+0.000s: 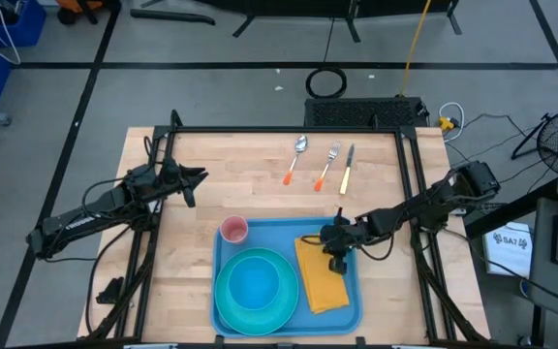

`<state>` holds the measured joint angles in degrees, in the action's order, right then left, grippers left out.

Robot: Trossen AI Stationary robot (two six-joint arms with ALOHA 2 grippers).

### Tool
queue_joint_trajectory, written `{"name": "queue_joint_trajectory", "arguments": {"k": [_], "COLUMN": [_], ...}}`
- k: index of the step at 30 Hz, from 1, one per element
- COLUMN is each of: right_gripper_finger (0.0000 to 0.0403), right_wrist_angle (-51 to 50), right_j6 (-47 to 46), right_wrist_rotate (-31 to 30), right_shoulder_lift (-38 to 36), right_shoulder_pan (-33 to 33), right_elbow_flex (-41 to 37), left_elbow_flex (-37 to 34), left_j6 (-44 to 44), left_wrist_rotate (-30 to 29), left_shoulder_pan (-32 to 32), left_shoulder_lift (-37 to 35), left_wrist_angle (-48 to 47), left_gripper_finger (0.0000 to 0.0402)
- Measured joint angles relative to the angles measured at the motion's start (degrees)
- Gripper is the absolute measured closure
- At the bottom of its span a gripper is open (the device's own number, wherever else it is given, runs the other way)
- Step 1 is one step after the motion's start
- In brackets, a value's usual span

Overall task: Set up tray
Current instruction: Put the yellow napkin on the blue tray to the right of the blue plate

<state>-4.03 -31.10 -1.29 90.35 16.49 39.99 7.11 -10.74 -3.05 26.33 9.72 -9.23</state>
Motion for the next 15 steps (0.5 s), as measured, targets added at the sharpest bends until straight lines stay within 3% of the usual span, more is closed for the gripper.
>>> {"name": "queue_joint_trajectory", "arguments": {"k": [15], "right_gripper_finger": [0.0403], "right_wrist_angle": [-0.91], "right_j6": [-25.29], "right_wrist_rotate": [-1.15], "right_shoulder_lift": [0.04], "right_shoulder_pan": [4.69], "right_elbow_flex": [-0.63], "left_elbow_flex": [0.00], "left_j6": [-0.02], "left_wrist_rotate": [0.00], "left_shoulder_pan": [0.00], "left_shoulder_lift": [0.00], "left_wrist_angle": [0.04], "left_gripper_finger": [0.0305]}}
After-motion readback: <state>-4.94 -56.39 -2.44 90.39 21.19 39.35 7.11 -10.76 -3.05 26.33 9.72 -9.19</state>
